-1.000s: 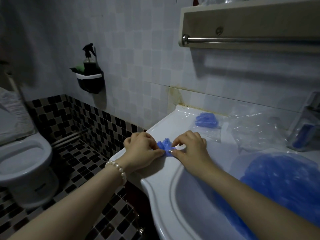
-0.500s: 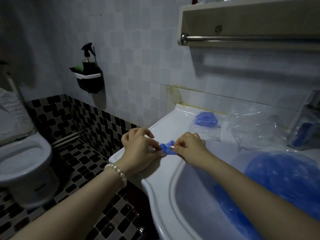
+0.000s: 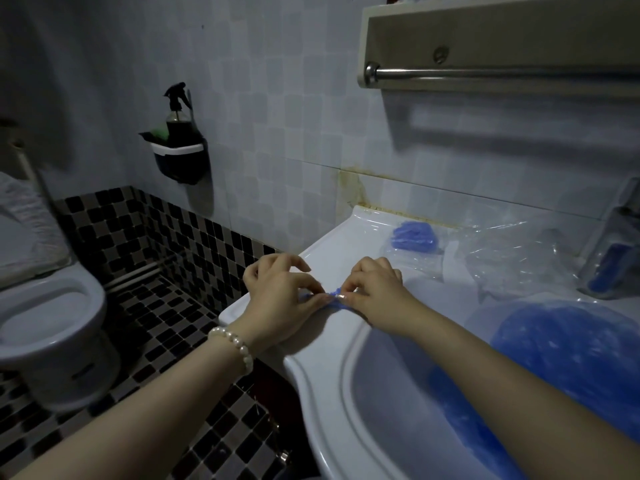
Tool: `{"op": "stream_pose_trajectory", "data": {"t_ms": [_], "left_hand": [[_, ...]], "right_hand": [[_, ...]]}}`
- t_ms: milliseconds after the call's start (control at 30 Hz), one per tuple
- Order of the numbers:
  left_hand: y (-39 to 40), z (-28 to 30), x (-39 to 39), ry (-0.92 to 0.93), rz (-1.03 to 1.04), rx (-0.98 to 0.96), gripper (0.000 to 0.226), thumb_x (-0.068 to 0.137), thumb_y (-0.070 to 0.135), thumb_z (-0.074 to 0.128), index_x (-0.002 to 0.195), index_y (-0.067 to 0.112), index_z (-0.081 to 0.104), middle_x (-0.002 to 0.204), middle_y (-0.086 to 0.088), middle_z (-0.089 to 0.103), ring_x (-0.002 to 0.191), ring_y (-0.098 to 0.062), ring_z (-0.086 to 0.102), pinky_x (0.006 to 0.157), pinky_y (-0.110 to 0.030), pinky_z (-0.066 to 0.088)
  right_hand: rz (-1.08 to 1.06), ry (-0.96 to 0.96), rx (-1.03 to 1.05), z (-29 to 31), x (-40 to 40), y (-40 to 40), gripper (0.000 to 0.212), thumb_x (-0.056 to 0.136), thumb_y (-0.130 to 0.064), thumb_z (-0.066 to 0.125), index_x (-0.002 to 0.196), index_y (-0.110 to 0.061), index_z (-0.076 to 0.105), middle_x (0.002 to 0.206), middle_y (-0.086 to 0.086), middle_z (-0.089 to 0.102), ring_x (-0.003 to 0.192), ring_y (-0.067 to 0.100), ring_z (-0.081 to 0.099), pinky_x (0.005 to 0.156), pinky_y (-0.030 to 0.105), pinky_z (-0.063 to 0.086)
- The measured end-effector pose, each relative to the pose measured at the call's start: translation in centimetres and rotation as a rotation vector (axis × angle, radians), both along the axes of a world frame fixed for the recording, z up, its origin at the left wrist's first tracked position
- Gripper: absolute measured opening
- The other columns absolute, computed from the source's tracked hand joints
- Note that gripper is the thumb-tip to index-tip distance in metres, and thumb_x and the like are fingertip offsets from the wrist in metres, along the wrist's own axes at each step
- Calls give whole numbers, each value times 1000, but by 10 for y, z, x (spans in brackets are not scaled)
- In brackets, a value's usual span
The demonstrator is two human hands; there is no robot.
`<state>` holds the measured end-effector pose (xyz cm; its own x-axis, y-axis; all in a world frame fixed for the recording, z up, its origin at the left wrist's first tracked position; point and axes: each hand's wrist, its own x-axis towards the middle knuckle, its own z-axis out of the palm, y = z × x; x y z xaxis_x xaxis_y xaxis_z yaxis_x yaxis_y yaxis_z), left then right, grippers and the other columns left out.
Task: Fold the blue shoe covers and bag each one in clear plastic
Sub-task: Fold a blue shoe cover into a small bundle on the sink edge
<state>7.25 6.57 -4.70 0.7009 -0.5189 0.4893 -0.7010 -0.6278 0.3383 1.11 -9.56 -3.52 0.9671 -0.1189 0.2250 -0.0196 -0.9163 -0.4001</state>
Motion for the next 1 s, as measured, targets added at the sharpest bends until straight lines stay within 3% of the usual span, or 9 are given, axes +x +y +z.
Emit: {"op": "stream_pose_trajectory", "data": {"t_ms": [100,200,300,433,533,633,800,900,1000], "left_hand": [[-2,0,0,-12,-7,32,23,81,53,63,90,35,74,117,12,47,123,-15,29,94,-26,6],[-6,1,4,50,13,79,26,87,49,57,97,31,73,115,12,46,122,-15,27,95,-27,8],[-10,1,6,123,32,109,29,94,44,49,96,27,72,116,7,47,122,-17,28,97,-30,10],[-10,0,6,126,74,141,28,93,46,47,99,29,68,119,5,46,123,-20,29,101,-35,14],[-4,-1,4,48,42,7,22,86,49,58,98,32,66,119,9,47,123,-17,30,97,-30,11],[-2,-3,1,-70,-23,36,23,79,50,67,92,32,73,118,10,50,123,-18,31,92,-26,6],[-4,-6,2,-117,-59,54,26,82,47,64,95,27,73,116,7,51,124,-23,33,89,-24,6],[-1,-2,4,-1,-120,184,31,83,50,60,102,27,70,119,12,42,127,-15,25,92,-25,9],[7,17,3,372,-295,97,28,75,46,61,87,22,66,107,12,47,112,-8,36,95,-25,21]], "right_hand": [[-91,62,51,-3,3,0,15,91,-39,55,82,-29,61,105,-1,46,115,22,36,83,28,23],[-142,-206,-63,-13,-1,5,12,88,-37,58,92,-27,65,107,-3,48,111,19,38,80,27,20],[8,-399,-151,-19,-7,3,26,77,-46,60,81,-25,73,96,-3,55,98,17,44,75,27,17],[111,-370,-230,-15,-4,0,22,73,-39,65,75,-20,75,89,0,57,94,17,43,74,33,24],[66,-296,-227,-11,3,2,24,90,-34,57,93,-18,73,102,-1,51,105,18,38,79,29,19],[-14,-132,-143,-13,7,-1,30,99,-32,41,106,-17,66,115,-3,46,113,18,34,89,28,23],[7,-192,-110,-25,-4,3,37,89,-49,43,102,-21,62,110,-5,47,106,15,36,81,27,21],[134,-234,-53,-21,-11,-2,32,83,-46,59,99,-19,67,100,-10,45,98,10,35,79,25,20],[213,-177,166,-3,-19,-6,16,81,-31,71,90,-17,71,85,-11,53,84,8,45,77,24,33]]}}
